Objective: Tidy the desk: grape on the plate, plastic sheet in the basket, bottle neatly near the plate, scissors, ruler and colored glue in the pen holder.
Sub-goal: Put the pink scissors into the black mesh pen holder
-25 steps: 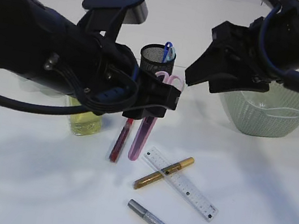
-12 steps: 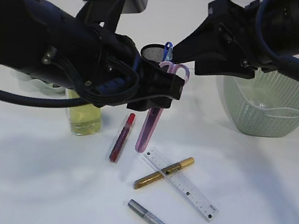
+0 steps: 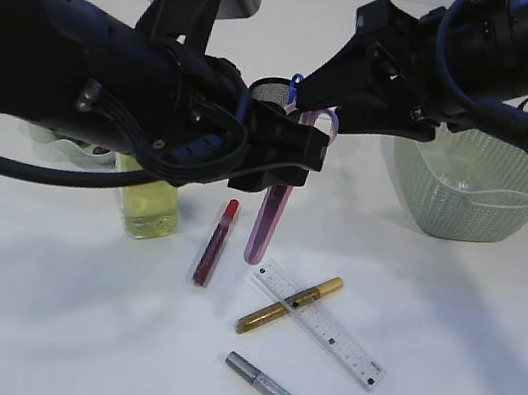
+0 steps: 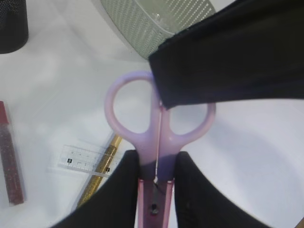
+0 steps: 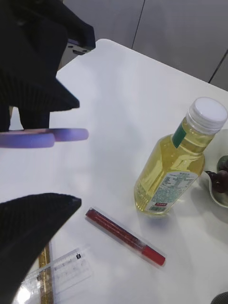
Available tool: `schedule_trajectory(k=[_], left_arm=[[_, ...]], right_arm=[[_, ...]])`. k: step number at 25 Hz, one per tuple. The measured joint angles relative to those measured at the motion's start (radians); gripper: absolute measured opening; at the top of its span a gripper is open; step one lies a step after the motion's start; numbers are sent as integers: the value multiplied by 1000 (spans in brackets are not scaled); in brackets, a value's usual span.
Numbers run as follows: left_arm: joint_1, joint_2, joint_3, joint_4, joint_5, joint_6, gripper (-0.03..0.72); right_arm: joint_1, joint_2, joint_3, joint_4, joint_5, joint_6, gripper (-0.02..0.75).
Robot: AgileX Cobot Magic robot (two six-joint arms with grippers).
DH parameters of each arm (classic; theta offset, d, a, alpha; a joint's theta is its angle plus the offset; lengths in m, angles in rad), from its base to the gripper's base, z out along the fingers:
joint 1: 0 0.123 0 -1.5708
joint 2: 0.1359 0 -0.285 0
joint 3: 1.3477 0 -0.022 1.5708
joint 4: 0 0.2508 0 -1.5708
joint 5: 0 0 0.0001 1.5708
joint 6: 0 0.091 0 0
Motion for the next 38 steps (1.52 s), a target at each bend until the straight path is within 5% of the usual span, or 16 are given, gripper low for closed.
schedule_trajectory(k=[24, 38], left_arm=[[0, 0, 0, -8, -27, 0, 146], [0, 0, 2, -14, -25, 0, 144]], right_arm=[[0, 71, 2, 92, 2, -58, 428], [0, 71, 2, 117, 26, -64, 55]])
